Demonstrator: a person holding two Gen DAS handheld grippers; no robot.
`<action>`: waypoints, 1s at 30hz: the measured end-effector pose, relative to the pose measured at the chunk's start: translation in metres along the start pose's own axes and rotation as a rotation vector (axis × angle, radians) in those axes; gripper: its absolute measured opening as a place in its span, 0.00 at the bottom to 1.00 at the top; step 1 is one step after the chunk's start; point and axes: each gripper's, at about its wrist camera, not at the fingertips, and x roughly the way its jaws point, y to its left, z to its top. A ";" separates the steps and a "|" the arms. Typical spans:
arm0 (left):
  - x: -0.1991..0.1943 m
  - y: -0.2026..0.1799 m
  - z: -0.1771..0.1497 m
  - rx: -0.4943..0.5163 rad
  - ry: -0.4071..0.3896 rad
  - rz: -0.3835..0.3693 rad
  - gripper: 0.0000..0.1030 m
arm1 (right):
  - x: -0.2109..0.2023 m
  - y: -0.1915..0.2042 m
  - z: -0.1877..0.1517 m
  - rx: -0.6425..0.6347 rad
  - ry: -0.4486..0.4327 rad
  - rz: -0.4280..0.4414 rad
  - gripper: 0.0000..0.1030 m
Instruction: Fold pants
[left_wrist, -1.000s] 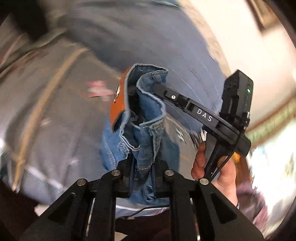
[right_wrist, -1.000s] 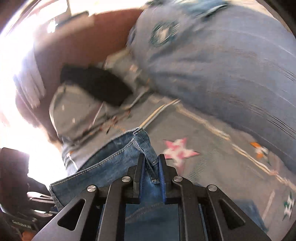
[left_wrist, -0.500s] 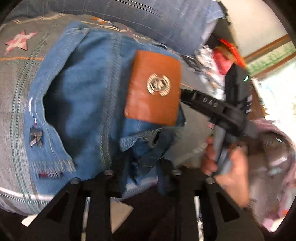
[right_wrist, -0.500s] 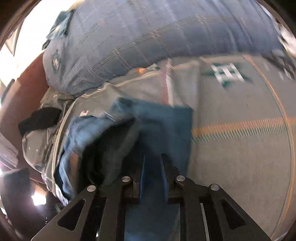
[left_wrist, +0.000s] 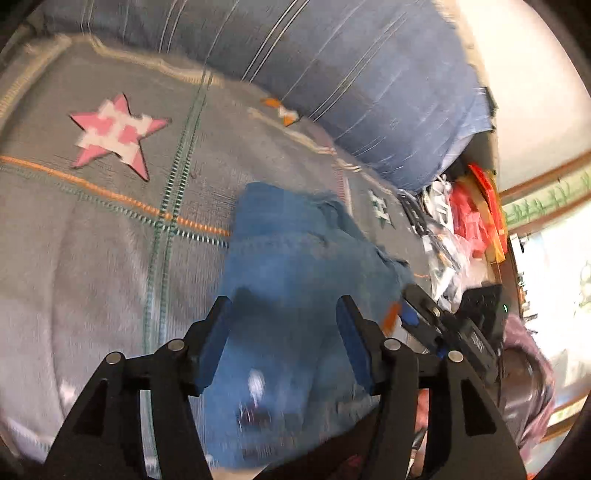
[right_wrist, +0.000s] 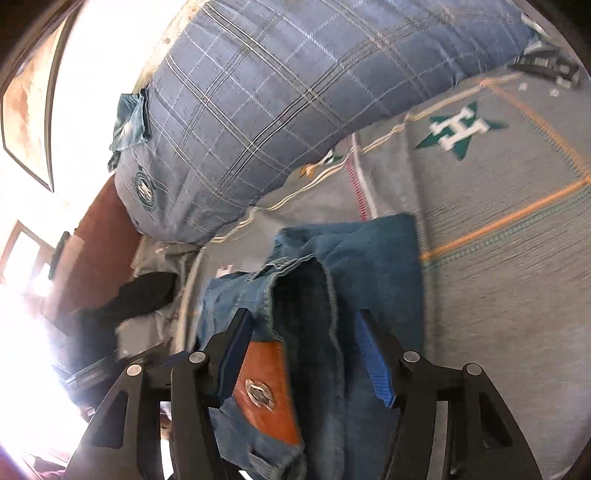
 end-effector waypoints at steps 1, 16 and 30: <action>0.012 0.003 0.007 -0.022 0.020 -0.008 0.55 | 0.004 -0.001 0.000 0.009 -0.001 0.001 0.58; 0.056 -0.030 0.046 0.054 -0.044 0.116 0.46 | 0.020 -0.010 0.015 -0.037 -0.078 -0.210 0.06; -0.009 -0.016 -0.039 0.146 0.103 -0.026 0.58 | -0.025 -0.019 -0.045 0.052 0.026 -0.131 0.47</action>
